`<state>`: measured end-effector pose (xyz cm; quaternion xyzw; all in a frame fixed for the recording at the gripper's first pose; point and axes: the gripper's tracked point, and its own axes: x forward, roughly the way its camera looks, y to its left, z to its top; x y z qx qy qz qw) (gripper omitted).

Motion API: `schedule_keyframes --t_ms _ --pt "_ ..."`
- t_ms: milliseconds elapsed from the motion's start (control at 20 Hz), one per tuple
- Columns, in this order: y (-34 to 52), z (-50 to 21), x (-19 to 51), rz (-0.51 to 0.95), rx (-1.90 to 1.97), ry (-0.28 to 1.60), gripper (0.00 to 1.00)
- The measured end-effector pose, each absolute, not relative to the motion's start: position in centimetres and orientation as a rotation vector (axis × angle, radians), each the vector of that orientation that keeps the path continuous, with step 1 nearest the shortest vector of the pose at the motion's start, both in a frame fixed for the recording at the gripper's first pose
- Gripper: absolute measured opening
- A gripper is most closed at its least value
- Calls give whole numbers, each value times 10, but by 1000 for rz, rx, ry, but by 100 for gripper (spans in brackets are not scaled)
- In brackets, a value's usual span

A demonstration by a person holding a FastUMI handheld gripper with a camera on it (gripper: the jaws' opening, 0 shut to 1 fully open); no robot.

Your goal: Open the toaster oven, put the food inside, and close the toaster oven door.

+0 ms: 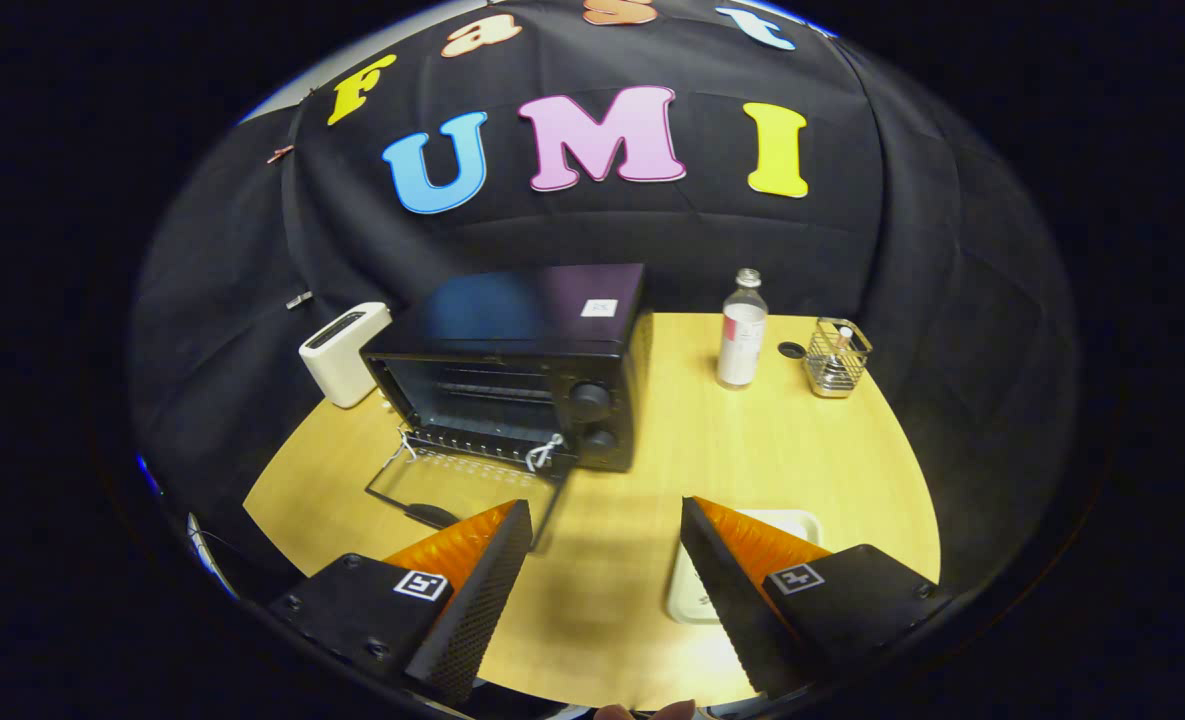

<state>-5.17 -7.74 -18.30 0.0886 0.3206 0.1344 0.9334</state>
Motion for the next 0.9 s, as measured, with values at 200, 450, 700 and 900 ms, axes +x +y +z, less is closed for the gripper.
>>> schedule_keyframes --t_ms 200,450,700,900 --pt "-138 -202 -48 264 185 704 99" --pt "-199 -245 -48 288 203 834 99" --pt "-224 -293 -49 341 266 982 99" --pt "-234 -327 -46 360 322 1090 98"
